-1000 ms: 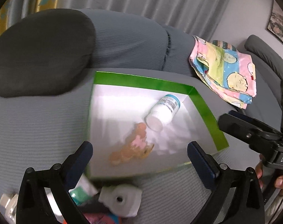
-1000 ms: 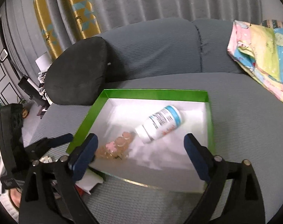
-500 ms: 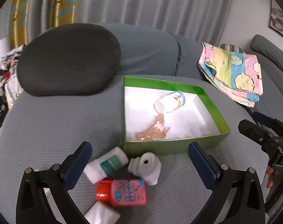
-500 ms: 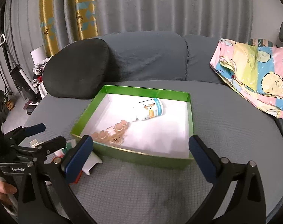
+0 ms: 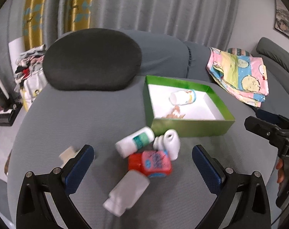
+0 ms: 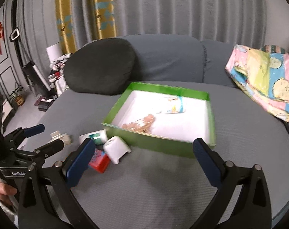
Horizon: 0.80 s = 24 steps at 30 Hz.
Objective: Organize rigid objects
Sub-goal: 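Grasp the large white bottle with the right gripper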
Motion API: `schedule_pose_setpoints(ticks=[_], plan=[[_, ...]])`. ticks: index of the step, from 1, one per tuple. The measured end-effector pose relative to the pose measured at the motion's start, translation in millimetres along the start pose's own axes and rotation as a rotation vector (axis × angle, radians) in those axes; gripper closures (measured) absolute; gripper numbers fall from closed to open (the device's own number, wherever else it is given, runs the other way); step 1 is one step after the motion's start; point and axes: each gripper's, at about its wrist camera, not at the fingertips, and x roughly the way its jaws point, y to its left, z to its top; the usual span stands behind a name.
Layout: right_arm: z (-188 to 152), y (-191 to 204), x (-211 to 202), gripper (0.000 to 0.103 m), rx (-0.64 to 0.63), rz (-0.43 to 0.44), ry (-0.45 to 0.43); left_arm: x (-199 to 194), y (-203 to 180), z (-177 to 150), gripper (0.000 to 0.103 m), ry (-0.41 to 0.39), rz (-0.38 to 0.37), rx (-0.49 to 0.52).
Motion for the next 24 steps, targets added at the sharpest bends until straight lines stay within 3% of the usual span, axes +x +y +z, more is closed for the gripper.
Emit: schedule_pose_setpoints(ticks=[13,19,24], plan=[[-37,60,47,0.001,-0.014,0.204,0.193,13,37,-73,0.001,0.159,0.037,-0.002],[-63,90,92,0.001,0.051,0.334,0.352,27,34,-83,0.001,0.183,0.017,0.019],[-74,103,122,0.001,0.146,0.383,0.421,37,40,-84,0.001,0.193,-0.021,0.003]])
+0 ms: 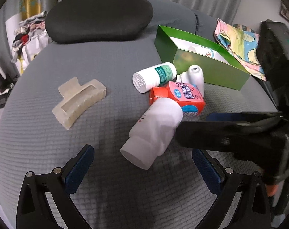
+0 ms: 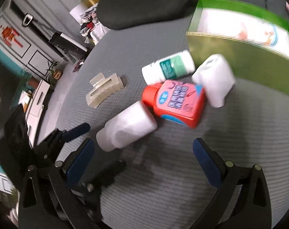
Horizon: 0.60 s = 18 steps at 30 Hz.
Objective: Organize rigid objects
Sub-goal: 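Grasp the large white bottle with the right gripper, then place the large white bottle in the green box and release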
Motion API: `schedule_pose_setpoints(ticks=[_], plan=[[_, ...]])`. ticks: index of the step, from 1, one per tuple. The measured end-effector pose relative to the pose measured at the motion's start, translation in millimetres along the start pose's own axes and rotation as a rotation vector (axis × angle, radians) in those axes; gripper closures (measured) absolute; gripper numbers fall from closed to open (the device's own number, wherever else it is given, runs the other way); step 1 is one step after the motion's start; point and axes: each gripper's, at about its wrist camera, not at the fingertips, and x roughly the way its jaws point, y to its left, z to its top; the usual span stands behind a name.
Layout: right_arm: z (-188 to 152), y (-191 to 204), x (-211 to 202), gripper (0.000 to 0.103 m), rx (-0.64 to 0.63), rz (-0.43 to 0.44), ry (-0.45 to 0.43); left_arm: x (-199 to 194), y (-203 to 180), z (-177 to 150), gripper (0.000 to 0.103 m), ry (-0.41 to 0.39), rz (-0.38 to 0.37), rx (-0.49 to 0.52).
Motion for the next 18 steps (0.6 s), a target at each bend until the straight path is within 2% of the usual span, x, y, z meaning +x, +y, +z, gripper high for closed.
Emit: schedule_pose_setpoints(ticks=[2,4,6,8,9,12,13,15,18], plan=[[0,1,11,0.001,0.045,0.035,0.023,3,2,1,0.001,0.000,-0.014,0.004],[1,5,20,0.004,0.066,0.042,0.044,4,3,2,0.006,-0.006,-0.029,0.011],[4,6,28,0.005,0.081,0.042,0.059,5,6,4,0.018,-0.003,-0.061,0.000],[7,10,31,0.006,0.090,0.044,0.056,8,9,7,0.024,0.003,-0.079,-0.005],[10,11,30,0.009,0.093,0.053,0.057,9,9,7,0.034,0.004,-0.089,-0.002],[12,12,34,0.028,0.093,0.046,0.081,12,5,7,0.051,0.015,-0.113,0.016],[12,12,35,0.035,0.084,0.041,0.081,14,4,6,0.054,0.022,-0.123,0.020],[14,9,33,0.042,0.076,0.048,0.079,16,3,3,0.055,0.029,-0.133,0.020],[14,2,31,0.048,0.089,0.081,0.075,16,3,-2,0.056,0.023,-0.149,0.019]])
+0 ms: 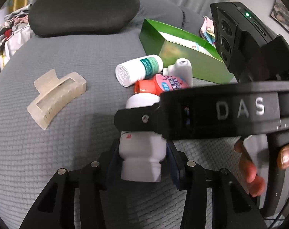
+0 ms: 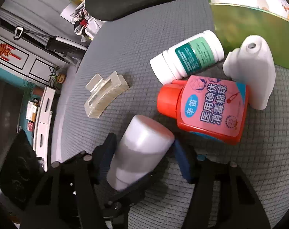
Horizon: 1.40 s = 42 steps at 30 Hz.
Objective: Organize rigid objects
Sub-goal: 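Place the large white bottle in the green box and release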
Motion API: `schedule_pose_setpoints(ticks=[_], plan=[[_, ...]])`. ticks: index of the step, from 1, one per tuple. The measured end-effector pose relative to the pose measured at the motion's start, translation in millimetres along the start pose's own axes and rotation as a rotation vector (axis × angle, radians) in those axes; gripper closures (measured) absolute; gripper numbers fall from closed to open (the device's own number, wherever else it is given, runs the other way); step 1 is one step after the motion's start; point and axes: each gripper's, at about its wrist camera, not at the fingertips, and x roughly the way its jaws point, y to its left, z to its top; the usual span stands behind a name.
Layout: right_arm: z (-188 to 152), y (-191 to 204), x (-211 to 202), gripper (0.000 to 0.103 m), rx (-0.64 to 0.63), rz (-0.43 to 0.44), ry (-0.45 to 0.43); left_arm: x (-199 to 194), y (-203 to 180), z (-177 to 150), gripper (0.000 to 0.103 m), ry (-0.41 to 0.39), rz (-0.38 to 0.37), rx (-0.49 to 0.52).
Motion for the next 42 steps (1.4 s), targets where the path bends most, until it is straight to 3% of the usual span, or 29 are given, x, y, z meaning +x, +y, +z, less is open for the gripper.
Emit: schedule_pose_setpoints(ticks=[5,10,22,32,40,41,42], plan=[[-4,-1,-17,0.050,-0.009,0.036,-0.043,-15,-13,1,0.057,-0.034,0.001,0.020],[5,3,-64,0.050,-0.041,0.058,-0.157,-37,-39,25,0.057,-0.105,-0.008,0.084],[70,-47,-163,0.051,-0.002,0.000,-0.381,-20,-107,125,0.057,-0.180,-0.113,0.215],[108,-103,-177,0.051,0.066,-0.057,-0.417,38,-125,178,0.057,-0.112,-0.196,0.210],[120,-141,-152,0.049,0.126,-0.130,-0.364,88,-124,184,0.056,-0.015,-0.198,0.150],[121,-144,-151,0.049,0.133,-0.137,-0.362,92,-124,184,0.051,-0.002,-0.185,0.144],[121,-148,-151,0.046,0.145,-0.149,-0.361,95,-124,183,0.039,0.009,-0.176,0.140]])
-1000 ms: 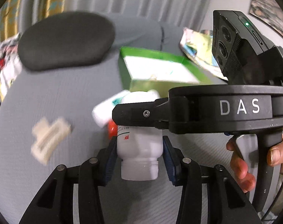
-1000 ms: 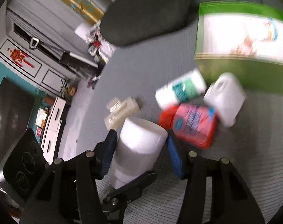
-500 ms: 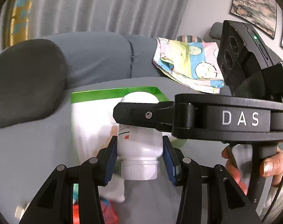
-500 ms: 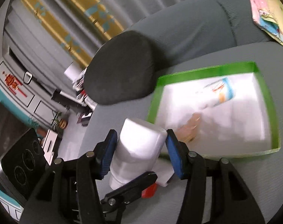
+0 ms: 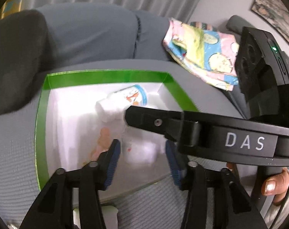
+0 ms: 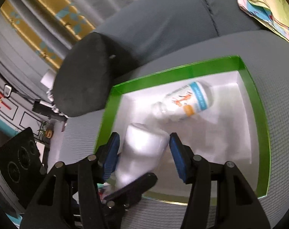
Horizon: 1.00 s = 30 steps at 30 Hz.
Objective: Organize rigid objects
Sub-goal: 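Place the large white bottle in the green box and release, then grasp the red-capped pink-labelled bottle with the right gripper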
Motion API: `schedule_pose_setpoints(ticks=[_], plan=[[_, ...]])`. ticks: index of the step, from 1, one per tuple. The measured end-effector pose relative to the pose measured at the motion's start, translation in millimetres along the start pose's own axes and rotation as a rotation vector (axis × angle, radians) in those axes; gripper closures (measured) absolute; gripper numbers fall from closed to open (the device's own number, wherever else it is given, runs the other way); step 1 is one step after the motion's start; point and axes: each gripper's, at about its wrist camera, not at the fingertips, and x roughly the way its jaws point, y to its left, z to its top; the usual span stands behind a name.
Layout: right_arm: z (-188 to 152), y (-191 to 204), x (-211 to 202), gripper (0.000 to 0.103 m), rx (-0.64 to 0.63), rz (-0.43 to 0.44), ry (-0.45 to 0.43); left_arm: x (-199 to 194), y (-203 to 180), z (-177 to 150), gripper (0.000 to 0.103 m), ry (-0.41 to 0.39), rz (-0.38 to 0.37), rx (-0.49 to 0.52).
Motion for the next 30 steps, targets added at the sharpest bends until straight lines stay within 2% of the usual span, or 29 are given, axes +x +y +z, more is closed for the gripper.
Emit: schedule_pose_setpoints(ticks=[1,2,3,6,9,12,20,30], plan=[[-1,-5,0,0.039,0.011,-0.016,0.000,2,1,0,0.029,0.004,0.008,-0.001],[1,-7,1,0.037,0.014,-0.023,-0.002,2,2,-1,0.013,0.004,0.027,-0.001],[1,-10,-1,0.034,0.017,-0.038,-0.008,1,3,-2,0.006,0.001,0.047,-0.002],[3,-14,-10,0.017,0.002,-0.103,-0.037,-5,8,-3,0.003,-0.003,0.080,-0.012],[1,-12,-20,0.002,-0.035,-0.153,-0.061,-11,8,-5,0.001,-0.007,0.172,0.001],[-1,-10,-28,0.001,-0.067,-0.199,-0.080,-19,7,-9,0.001,-0.027,0.255,0.020],[-13,1,-57,0.001,-0.115,-0.260,-0.142,-45,5,-14,0.001,-0.099,0.366,0.014],[-38,17,-89,0.001,-0.137,-0.252,-0.166,-86,-7,-27,0.001,-0.163,0.411,0.025]])
